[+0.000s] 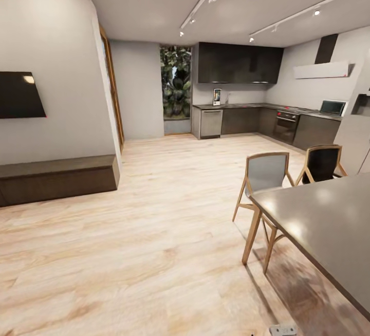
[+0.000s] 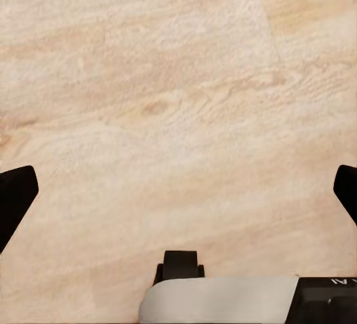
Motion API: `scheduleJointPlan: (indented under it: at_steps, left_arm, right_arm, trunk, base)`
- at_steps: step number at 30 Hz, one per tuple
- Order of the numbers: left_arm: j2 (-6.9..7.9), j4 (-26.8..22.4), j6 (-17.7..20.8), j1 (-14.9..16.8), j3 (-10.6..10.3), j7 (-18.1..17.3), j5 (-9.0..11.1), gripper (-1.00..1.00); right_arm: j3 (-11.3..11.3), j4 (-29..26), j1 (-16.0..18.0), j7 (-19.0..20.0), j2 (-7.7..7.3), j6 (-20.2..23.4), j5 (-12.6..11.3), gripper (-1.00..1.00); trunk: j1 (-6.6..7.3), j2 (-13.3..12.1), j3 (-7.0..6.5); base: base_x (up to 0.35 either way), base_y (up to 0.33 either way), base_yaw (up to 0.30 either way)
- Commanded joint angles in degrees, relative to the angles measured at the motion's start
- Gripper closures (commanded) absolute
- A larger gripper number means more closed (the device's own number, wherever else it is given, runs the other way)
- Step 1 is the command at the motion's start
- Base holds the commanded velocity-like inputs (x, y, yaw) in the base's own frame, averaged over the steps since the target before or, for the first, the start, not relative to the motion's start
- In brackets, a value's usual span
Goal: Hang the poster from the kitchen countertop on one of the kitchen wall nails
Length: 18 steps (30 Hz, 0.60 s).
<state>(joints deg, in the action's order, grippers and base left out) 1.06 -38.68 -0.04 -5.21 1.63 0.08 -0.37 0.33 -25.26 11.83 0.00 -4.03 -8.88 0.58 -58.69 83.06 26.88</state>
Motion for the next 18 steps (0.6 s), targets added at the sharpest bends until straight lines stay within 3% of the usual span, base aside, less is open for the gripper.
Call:
scheduleJointPlan:
  at_steps: [1, 18]
  left_arm:
    - [-0.01, -0.08, 0.00, -0.01, 0.04, 0.01, -0.05, -1.00]
    - [-0.01, -0.08, 0.04, 0.00, 0.04, -0.04, -0.07, -1.00]
  right_arm:
    - [0.05, 0.04, 0.03, 0.00, -0.01, -0.17, 0.07, -1.00]
    - [0.11, 0.04, 0.03, 0.00, -0.01, -0.17, 0.04, -1.00]
  trunk:
    - [-0.04, 0.02, 0.05]
    - [-0.04, 0.02, 0.05]
  base:
    - [0.335, 0.074, 0.000]
    - [0.335, 0.039, 0.000]
